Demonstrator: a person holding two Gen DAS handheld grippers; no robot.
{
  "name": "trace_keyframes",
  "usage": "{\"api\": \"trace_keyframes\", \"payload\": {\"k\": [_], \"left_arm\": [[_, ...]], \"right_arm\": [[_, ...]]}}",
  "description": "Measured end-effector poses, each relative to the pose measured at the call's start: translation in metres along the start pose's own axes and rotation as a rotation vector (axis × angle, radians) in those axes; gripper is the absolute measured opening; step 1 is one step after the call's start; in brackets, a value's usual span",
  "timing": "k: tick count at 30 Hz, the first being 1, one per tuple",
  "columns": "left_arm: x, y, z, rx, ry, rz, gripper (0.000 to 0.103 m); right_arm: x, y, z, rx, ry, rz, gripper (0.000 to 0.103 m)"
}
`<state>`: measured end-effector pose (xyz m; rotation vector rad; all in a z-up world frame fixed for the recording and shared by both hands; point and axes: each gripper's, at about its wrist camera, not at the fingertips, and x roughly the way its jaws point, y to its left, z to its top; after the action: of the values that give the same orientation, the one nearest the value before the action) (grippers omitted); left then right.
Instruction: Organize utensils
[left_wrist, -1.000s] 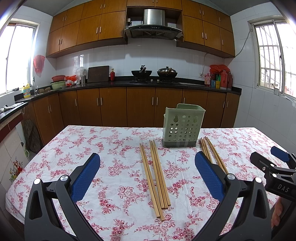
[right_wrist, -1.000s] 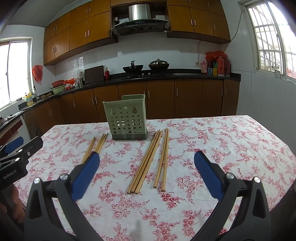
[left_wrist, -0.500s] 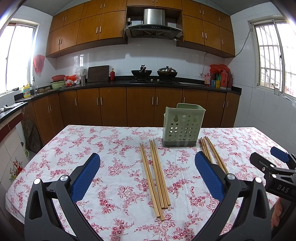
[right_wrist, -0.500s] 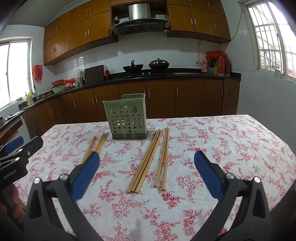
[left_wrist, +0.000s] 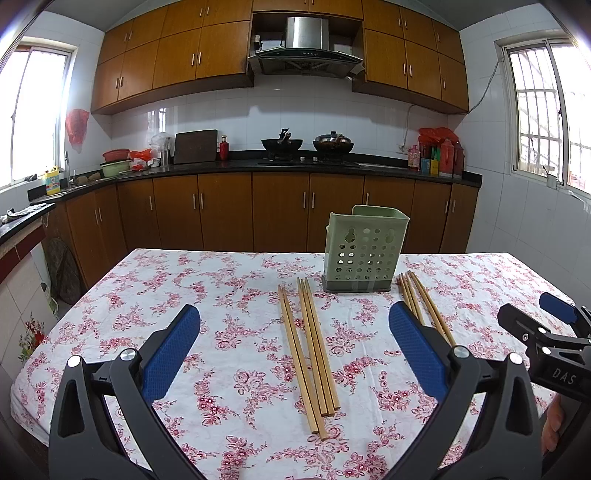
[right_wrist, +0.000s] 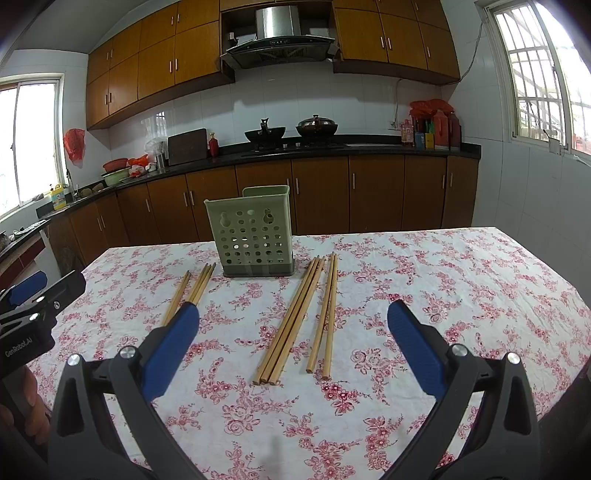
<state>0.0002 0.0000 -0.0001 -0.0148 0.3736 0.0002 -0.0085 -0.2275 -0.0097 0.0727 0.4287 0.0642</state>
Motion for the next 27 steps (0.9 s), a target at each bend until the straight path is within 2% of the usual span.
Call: {"api": "trace_keyframes", "payload": {"k": [13, 20, 22, 24, 25, 27], "left_arm": [[0.004, -0.005, -0.008, -0.004, 0.019, 0.004, 0.101], [0.026, 0.008, -0.012, -0.036, 0.125, 0.043, 0.101], [0.034, 0.014, -0.016, -0.065, 0.172, 0.050, 0.101], [0.043, 0.020, -0.020, -0.085, 0.217, 0.059, 0.101], [0.047, 0.021, -0.022, -0.087, 0.234, 0.064, 0.101], [0.054, 0.024, -0.027, -0.092, 0.277, 0.071, 0.101]], "right_arm": [[0.010, -0.003, -0.005, 0.010, 0.027, -0.013, 0.099], [0.041, -0.030, -0.012, 0.110, 0.163, -0.080, 0.099], [0.056, -0.037, -0.015, 0.114, 0.222, -0.111, 0.083], [0.077, -0.043, -0.020, 0.121, 0.310, -0.126, 0.073], [0.084, -0.046, -0.021, 0.132, 0.337, -0.123, 0.065], [0.101, -0.053, -0.027, 0.171, 0.393, -0.100, 0.056]]}}
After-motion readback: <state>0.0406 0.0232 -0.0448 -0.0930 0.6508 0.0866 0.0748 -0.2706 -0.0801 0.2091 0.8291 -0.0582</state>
